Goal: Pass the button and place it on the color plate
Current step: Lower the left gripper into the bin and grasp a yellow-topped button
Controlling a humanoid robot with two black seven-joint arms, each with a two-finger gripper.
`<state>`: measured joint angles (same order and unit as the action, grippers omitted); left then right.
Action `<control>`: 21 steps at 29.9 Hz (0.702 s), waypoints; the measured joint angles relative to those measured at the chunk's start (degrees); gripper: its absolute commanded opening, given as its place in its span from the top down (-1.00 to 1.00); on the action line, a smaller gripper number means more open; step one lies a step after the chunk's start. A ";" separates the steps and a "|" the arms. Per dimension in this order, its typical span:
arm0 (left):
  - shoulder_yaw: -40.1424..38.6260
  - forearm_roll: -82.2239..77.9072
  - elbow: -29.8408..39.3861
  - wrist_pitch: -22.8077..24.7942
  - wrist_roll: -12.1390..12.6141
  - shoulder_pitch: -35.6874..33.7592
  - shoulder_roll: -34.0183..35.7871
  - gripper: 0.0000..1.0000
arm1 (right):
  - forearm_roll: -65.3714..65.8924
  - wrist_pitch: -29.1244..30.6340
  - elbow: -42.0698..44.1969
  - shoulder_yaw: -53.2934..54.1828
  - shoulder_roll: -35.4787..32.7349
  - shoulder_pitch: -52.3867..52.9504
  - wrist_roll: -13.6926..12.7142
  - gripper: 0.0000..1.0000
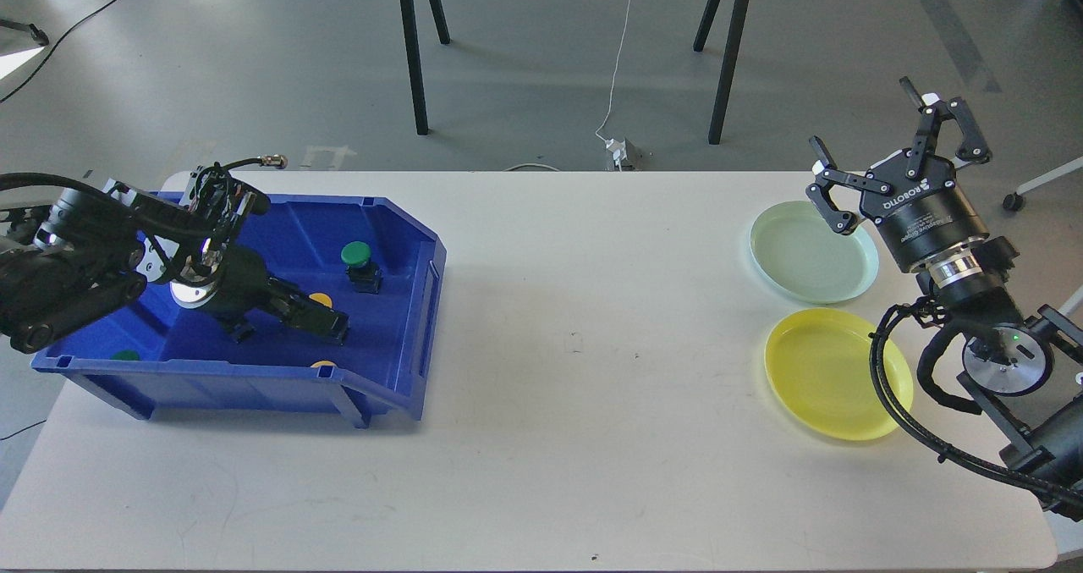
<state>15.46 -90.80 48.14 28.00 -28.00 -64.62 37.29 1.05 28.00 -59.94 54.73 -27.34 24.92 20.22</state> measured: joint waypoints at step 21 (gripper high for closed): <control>-0.25 -0.02 -7.69 0.01 0.00 2.53 -6.24 -0.86 | 0.00 0.00 -1.23 1.50 -0.31 -2.23 0.00 -0.98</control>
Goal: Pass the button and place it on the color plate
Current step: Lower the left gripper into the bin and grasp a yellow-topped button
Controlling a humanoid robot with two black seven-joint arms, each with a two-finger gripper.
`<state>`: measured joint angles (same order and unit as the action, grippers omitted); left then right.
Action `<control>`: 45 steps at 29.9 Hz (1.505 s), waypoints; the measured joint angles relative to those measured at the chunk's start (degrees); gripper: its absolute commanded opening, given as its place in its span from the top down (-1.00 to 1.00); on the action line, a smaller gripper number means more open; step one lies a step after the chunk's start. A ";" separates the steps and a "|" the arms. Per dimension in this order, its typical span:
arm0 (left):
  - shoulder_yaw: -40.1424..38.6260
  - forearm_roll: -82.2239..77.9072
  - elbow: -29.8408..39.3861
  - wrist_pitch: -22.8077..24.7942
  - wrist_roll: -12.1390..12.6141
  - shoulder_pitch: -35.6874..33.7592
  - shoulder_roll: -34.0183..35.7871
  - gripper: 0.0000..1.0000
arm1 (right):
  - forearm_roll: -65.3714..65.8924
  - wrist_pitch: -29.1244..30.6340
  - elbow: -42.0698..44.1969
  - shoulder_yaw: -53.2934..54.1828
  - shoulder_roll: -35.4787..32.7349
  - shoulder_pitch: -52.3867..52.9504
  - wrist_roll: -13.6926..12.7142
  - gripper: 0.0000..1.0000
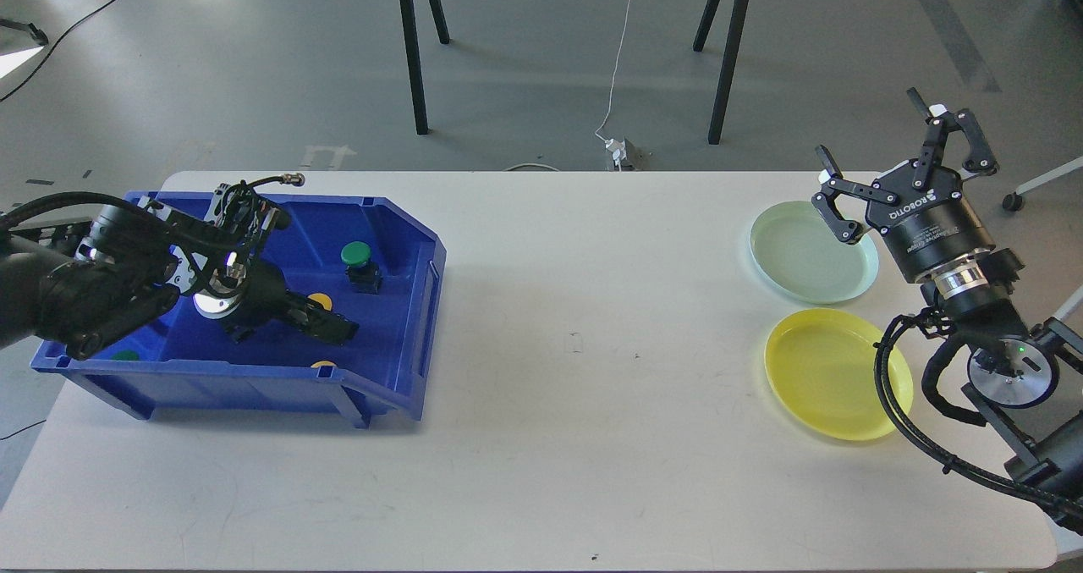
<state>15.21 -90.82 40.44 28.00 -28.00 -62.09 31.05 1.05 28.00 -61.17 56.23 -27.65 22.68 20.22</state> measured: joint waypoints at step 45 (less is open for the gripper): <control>-3.85 0.80 14.05 -0.96 -0.01 -5.09 12.59 0.79 | 0.02 -1.50 0.29 0.98 0.32 -1.84 -0.02 -0.98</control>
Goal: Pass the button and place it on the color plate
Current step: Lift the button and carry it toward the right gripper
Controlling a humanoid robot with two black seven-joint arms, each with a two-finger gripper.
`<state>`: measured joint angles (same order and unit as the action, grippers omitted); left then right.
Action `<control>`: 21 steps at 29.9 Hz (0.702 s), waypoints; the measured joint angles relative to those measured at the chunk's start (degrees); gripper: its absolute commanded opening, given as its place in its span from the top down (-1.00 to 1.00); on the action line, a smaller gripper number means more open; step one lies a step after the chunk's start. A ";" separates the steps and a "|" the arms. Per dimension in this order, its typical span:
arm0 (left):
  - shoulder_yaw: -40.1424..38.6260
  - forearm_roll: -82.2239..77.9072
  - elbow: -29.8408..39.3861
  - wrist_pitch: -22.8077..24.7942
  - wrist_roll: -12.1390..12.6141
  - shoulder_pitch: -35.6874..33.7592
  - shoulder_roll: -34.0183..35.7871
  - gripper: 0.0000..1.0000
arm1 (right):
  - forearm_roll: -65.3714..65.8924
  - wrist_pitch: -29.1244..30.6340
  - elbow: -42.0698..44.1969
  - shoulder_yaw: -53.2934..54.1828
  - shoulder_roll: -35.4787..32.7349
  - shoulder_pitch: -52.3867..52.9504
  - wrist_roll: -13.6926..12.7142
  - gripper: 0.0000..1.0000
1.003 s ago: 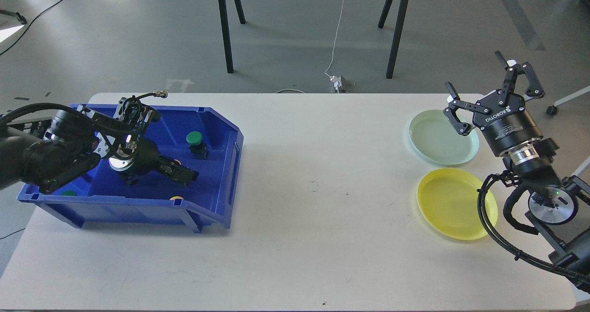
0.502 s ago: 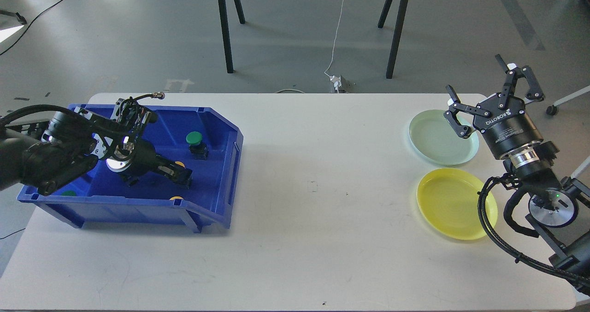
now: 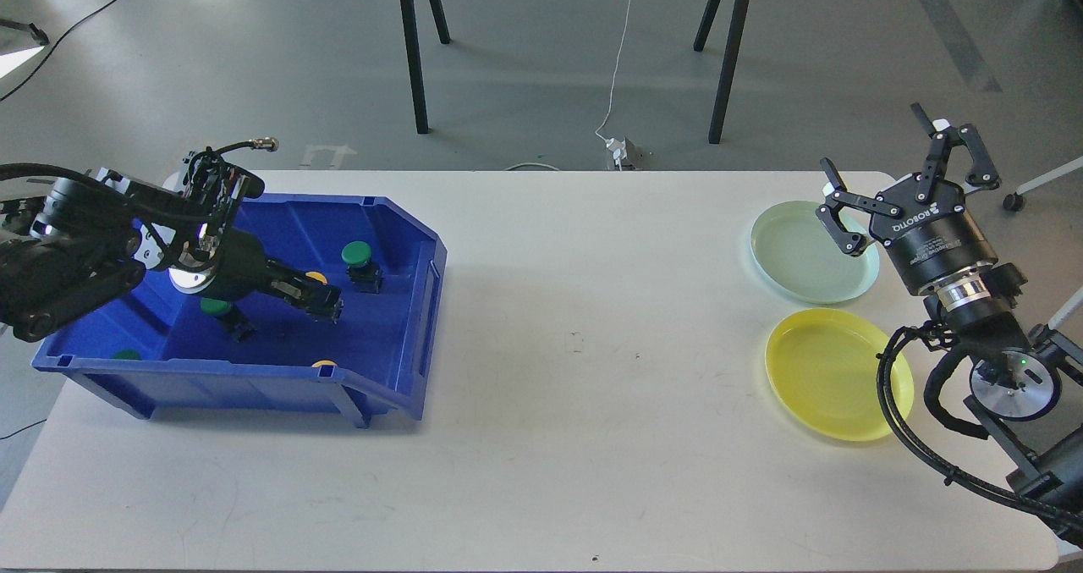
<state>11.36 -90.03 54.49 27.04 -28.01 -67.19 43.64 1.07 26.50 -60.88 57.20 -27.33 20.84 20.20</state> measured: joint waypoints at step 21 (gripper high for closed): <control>-20.87 34.72 27.21 0.96 0.02 0.27 17.23 0.77 | 0.87 -9.33 -9.80 -7.73 -1.39 1.83 3.46 -0.98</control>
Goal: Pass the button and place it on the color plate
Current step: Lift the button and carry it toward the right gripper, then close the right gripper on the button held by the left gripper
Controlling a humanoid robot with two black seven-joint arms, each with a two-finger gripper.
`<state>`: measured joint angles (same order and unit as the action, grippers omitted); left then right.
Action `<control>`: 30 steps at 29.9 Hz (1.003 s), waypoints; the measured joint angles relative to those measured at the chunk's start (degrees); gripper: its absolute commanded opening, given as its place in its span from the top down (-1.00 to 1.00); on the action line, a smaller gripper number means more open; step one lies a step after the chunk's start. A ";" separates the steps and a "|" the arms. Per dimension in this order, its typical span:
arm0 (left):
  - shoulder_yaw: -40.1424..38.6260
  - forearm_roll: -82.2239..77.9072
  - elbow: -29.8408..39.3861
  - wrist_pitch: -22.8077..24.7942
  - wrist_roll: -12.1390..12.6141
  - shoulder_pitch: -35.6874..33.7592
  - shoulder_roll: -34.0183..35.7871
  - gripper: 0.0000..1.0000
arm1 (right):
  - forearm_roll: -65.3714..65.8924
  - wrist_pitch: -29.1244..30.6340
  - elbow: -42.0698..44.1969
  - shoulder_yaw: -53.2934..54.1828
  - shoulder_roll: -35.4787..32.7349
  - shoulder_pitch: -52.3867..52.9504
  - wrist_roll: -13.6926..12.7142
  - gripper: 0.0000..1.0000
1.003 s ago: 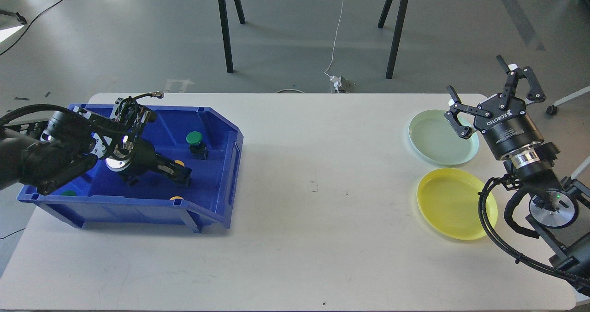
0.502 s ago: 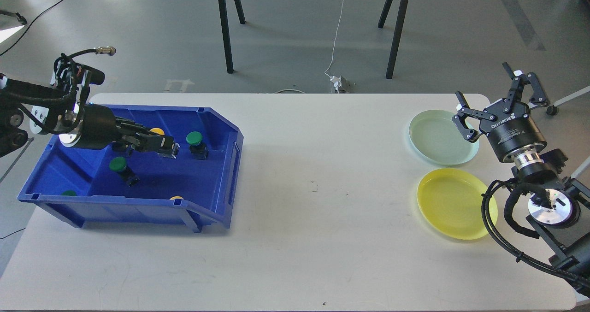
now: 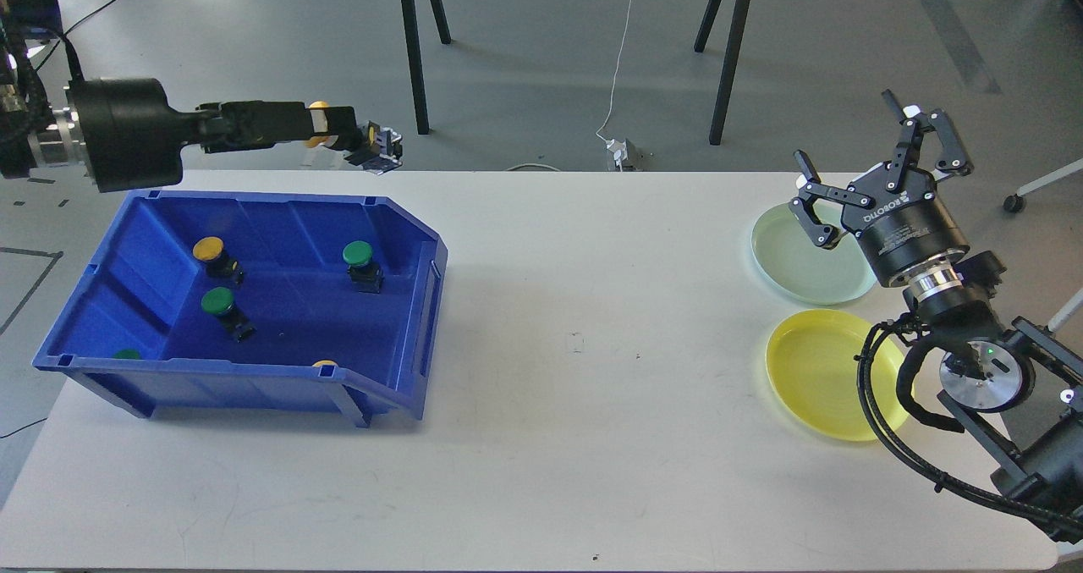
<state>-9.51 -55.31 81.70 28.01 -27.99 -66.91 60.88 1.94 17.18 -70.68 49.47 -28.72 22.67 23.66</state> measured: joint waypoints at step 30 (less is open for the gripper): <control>-6.14 13.83 -8.67 -2.07 -0.01 12.58 -27.48 0.75 | 10.93 -2.05 -3.62 -19.27 9.23 13.06 4.35 -0.98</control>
<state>-15.65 -41.48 73.02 25.94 -28.00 -54.33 33.40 12.87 15.13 -74.30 30.19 -19.49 35.73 28.01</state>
